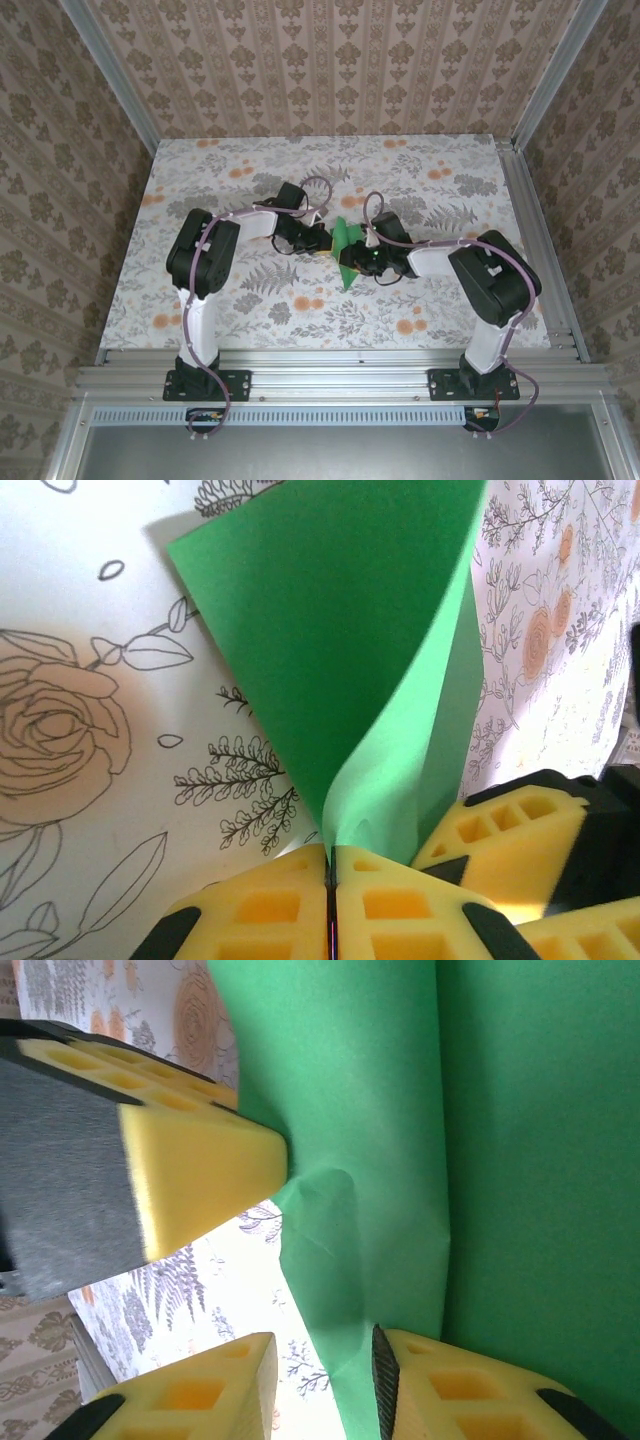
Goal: Fold a paper plane with a square sheet of paper (pick it up from the middle)
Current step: Fourth fold the wing at the center of the table.
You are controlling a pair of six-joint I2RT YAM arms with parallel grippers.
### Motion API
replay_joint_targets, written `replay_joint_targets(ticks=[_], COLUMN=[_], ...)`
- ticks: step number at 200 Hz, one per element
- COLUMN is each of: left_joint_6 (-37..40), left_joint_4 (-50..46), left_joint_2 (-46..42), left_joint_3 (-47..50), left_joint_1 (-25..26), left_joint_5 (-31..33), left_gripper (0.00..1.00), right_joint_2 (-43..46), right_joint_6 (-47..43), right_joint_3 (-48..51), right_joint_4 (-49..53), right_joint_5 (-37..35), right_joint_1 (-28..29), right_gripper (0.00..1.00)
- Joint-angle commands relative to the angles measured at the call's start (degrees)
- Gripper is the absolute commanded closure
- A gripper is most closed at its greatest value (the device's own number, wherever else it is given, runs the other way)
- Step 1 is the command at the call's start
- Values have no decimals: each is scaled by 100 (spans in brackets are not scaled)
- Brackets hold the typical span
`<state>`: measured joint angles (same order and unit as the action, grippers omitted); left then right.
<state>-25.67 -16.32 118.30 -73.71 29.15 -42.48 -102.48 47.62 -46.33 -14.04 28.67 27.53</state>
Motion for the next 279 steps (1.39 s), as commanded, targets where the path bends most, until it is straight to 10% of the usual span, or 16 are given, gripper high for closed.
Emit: replay_joint_targets(ticks=[1, 143, 279], left_joint_6=[194, 456, 641], left_joint_4=[-91, -367, -703], left_joint_2=[88, 105, 419], left_joint_3=[-154, -355, -749], left_joint_1=[-41, -5, 65], left_joint_5=[-100, -122, -13], left_gripper=[91, 91, 91], right_joint_2=[383, -441, -817], right_joint_6=[-130, -1220, -1144], right_joint_3=[2, -1356, -1214], right_joint_4=[289, 2143, 1513], right_joint_5=[-164, -651, -60], right_joint_1=[-63, -325, -465], right_gripper=[65, 69, 75])
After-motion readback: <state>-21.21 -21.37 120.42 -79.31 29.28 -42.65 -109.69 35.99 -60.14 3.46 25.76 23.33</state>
